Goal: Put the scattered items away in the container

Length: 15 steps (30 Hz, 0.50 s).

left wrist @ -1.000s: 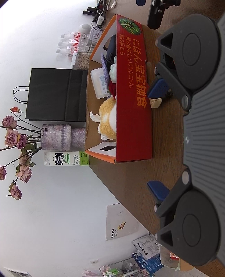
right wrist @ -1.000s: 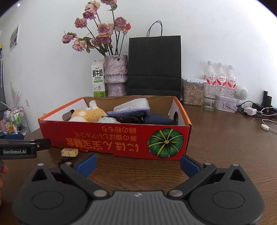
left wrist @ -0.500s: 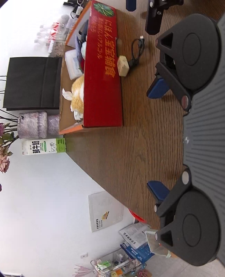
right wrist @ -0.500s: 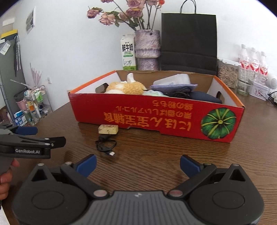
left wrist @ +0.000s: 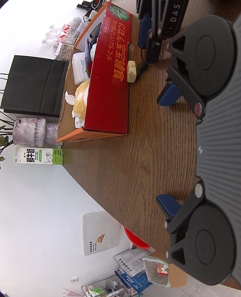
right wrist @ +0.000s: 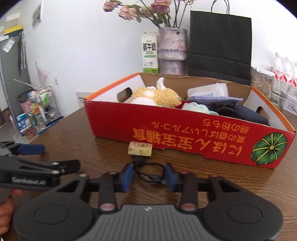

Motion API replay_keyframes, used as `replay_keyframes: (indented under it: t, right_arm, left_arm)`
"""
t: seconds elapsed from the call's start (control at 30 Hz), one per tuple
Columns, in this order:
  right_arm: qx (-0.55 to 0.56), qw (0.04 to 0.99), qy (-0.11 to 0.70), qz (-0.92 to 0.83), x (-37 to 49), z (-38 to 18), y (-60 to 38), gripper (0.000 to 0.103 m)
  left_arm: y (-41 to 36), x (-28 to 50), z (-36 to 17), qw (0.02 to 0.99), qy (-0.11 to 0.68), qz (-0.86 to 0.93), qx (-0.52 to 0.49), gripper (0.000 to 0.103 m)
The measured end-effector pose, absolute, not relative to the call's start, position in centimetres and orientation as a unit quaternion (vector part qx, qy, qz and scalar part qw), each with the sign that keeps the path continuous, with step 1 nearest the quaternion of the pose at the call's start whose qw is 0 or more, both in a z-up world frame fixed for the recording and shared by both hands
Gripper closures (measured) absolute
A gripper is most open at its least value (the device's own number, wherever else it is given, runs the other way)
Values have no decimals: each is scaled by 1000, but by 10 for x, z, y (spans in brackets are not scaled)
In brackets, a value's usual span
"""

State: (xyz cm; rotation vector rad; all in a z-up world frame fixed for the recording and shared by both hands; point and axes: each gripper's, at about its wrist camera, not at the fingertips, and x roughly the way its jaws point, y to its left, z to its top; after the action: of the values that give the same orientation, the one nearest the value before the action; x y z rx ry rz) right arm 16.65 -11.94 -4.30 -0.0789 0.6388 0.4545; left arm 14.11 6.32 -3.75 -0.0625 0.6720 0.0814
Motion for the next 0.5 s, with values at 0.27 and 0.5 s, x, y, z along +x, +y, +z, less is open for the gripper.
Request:
replay_keyframes:
  t: [0.27,0.5]
  right_arm:
    - [-15,924,309,224,153,-41,-150,69]
    - [6,936,294,192,147,-40,-192,69]
  left_arm:
    - [60,142,-38,942,333,44,-22,0]
    - [53,144,-38,941,334,53,-13,0]
